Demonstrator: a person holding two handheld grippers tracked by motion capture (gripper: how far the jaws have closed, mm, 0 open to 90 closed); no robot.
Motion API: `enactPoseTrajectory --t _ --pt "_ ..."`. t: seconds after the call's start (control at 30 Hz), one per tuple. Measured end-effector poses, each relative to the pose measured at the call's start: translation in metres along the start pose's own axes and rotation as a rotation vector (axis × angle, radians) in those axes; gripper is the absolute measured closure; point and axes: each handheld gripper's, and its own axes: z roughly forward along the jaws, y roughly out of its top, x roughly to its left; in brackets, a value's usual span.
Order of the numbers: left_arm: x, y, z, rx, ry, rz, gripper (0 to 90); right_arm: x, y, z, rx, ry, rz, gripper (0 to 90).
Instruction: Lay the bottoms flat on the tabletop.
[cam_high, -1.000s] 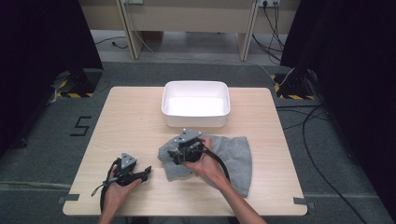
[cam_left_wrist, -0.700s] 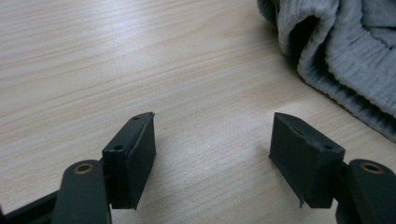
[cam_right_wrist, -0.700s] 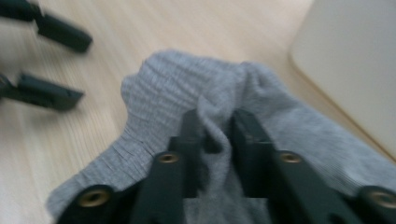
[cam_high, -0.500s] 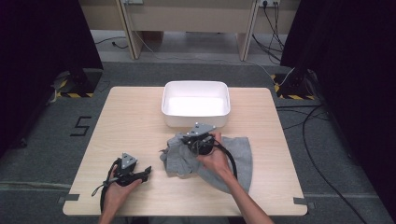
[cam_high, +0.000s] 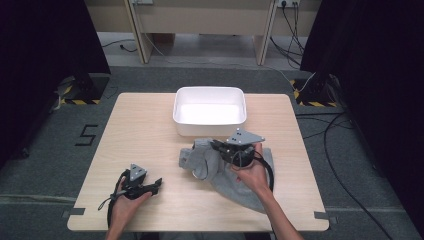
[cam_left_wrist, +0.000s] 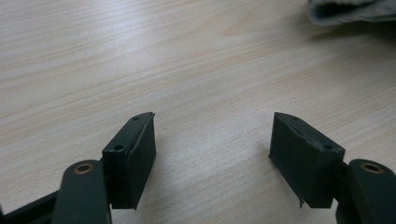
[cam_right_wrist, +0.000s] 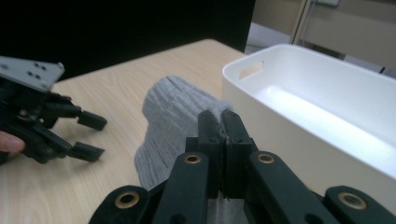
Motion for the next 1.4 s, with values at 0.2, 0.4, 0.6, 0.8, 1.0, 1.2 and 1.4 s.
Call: enactPoseTrajectory --t 0.2,0.4,0.6,0.8,1.0,1.2,1.4 --pt "0.0 0.0 0.0 0.0 -0.002 0.0 30.6 0.0 0.02 -0.023 -0.05 -0.023 -0.004 89.1" --pt "-0.004 -0.001 -0.001 -0.028 -0.137 -0.071 32.7 -0.001 0.007 -0.005 0.011 -0.006 0.012 88.8" --pt "-0.026 0.003 0.001 -0.044 -0.259 -0.05 33.6 -0.01 -0.018 0.031 0.102 -0.03 0.041 87.4" --pt "-0.04 0.012 0.004 -0.063 -0.296 -0.028 33.8 -0.014 -0.024 0.041 0.162 -0.046 0.039 74.0" --pt "-0.058 0.015 -0.001 -0.063 -0.329 -0.033 32.8 -0.022 -0.024 0.022 0.129 -0.061 0.083 55.2" --pt "-0.078 0.024 -0.009 -0.105 -0.342 -0.063 39.5 -0.052 -0.051 -0.004 0.232 -0.152 0.109 51.4" --pt "-0.091 0.035 0.003 -0.103 -0.299 -0.056 35.3 -0.069 -0.083 -0.009 0.33 -0.211 0.125 50.6"
